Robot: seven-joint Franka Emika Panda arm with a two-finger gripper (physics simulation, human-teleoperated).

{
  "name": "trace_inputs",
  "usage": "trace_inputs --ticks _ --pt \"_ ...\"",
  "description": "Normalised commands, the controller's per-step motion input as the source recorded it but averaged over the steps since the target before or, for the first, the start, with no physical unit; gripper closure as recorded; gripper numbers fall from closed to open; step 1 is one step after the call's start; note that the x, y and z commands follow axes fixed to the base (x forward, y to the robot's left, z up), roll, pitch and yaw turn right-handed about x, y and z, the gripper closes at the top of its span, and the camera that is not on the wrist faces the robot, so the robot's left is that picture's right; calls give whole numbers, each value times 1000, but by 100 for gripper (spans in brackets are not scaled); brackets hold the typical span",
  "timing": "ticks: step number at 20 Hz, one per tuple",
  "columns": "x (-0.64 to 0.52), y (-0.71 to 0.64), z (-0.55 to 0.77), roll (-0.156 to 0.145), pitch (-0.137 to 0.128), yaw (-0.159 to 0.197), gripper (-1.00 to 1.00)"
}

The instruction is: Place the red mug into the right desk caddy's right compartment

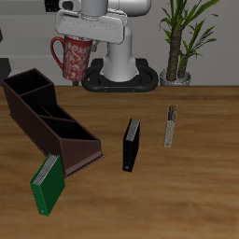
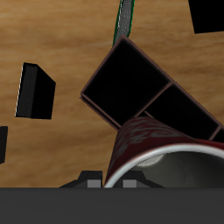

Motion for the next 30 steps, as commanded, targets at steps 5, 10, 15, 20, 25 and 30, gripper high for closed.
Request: trace_inputs --ticks 5,10,15,20,25,30 --pt "-214 -158 -37 -20 0 8 100" --pt "-268 -253 57 -3 16 4 100" --pt "-85 -403 -105 12 65 28 100" --pt "-77 -402 -26 -42 9 45 100" --pt "-81 -234 -9 -5 -6 25 100" --pt "-118 -381 -63 -69 19 -29 100"
